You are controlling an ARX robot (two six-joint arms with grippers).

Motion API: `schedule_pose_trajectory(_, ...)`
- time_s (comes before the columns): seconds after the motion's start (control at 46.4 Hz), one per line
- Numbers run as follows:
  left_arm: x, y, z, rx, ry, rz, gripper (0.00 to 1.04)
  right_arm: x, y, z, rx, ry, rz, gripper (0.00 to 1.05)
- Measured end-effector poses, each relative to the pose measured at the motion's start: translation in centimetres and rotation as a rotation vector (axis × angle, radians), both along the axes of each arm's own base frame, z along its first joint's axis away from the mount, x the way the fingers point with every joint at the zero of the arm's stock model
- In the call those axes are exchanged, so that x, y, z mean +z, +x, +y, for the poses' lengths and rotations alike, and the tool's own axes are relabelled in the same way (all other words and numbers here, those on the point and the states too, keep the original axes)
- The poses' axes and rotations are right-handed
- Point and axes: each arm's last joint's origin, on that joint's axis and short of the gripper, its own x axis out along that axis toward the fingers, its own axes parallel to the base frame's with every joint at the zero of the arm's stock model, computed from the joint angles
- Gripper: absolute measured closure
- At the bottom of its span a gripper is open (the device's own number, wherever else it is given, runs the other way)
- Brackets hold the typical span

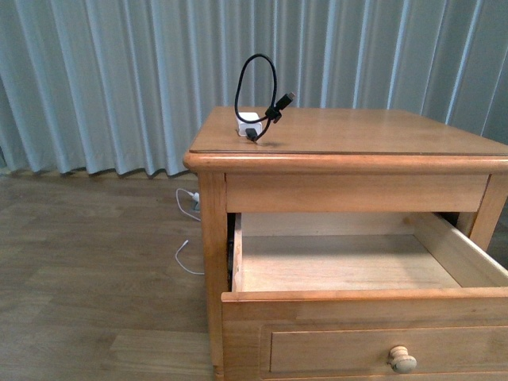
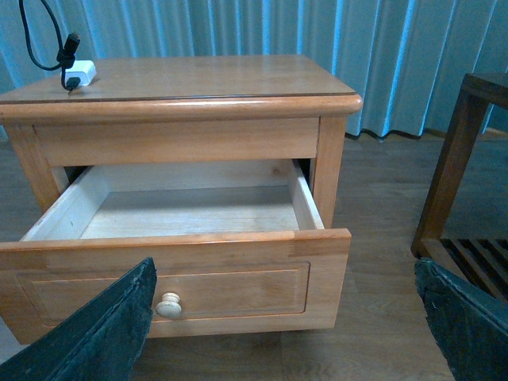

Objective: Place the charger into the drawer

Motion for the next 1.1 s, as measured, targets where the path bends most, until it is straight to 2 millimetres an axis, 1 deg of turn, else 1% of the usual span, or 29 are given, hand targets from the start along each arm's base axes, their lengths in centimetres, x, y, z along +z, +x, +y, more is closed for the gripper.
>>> schedule_pose_trajectory(0.043, 1.1, 1.2, -0.4, -0.021, -0.006, -0.005, 0.06, 0.0, 0.0, 0.0, 0.0, 0.0, 0.0, 0.08)
schedule_pose_trajectory(0.086, 2.5, 3.1, -0.9, -0.036, -0.009, -0.009, 0.06, 0.0, 0.0, 0.0, 0.0, 0.0, 0.0, 0.08)
schedule_pose_trajectory(0.151, 3.6, 5.2, -1.5, -0.048, -0.01, -0.004, 0.06, 0.0, 0.0, 0.0, 0.0, 0.0, 0.0, 0.08)
schedule_pose_trajectory(0.194, 4.2, 7.0, -2.0, -0.05, -0.005, 0.004, 0.06, 0.0, 0.0, 0.0, 0.0, 0.0, 0.0, 0.08)
schedule_pose_trajectory(0.237, 4.5, 8.0, -2.4, -0.05, -0.001, 0.011, 0.06, 0.0, 0.0, 0.0, 0.0, 0.0, 0.0, 0.08)
schedule_pose_trajectory(0.258, 4.7, 9.2, -2.8, -0.054, 0.001, 0.022, 0.06, 0.0, 0.0, 0.0, 0.0, 0.0, 0.0, 0.08)
schedule_pose_trajectory(0.345, 5.4, 12.3, -4.1, -0.06, 0.008, 0.035, 0.06, 0.0, 0.0, 0.0, 0.0, 0.0, 0.0, 0.08)
schedule_pose_trajectory(0.431, 5.9, 16.6, -6.8, -0.073, 0.01, 0.045, 0.06, 0.0, 0.0, 0.0, 0.0, 0.0, 0.0, 0.08)
schedule_pose_trajectory(0.539, 6.1, 20.5, -10.2, -0.104, 0.005, 0.035, 0.06, 0.0, 0.0, 0.0, 0.0, 0.0, 0.0, 0.08)
schedule_pose_trajectory(0.56, 6.1, 20.9, -10.6, -0.106, 0.005, 0.034, 0.06, 0.0, 0.0, 0.0, 0.0, 0.0, 0.0, 0.08)
schedule_pose_trajectory(0.625, 6.0, 22.9, -12.8, -0.119, -0.011, 0.026, 0.06, 0.0, 0.0, 0.0, 0.0, 0.0, 0.0, 0.08)
schedule_pose_trajectory(0.689, 6.0, 24.3, -14.5, -0.122, -0.016, 0.016, 0.06, 0.0, 0.0, 0.0, 0.0, 0.0, 0.0, 0.08)
schedule_pose_trajectory(0.84, 5.7, 26.6, -16.8, -0.127, -0.038, 0.018, 0.06, 0.0, 0.0, 0.0, 0.0, 0.0, 0.0, 0.08)
schedule_pose_trajectory(0.969, 5.6, 28.2, -18.4, -0.129, -0.042, 0.019, 0.06, 0.0, 0.0, 0.0, 0.0, 0.0, 0.0, 0.08)
schedule_pose_trajectory(1.099, 5.6, 29.2, -19.4, -0.138, -0.049, 0.008, 0.06, 0.0, 0.0, 0.0, 0.0, 0.0, 0.0, 0.08)
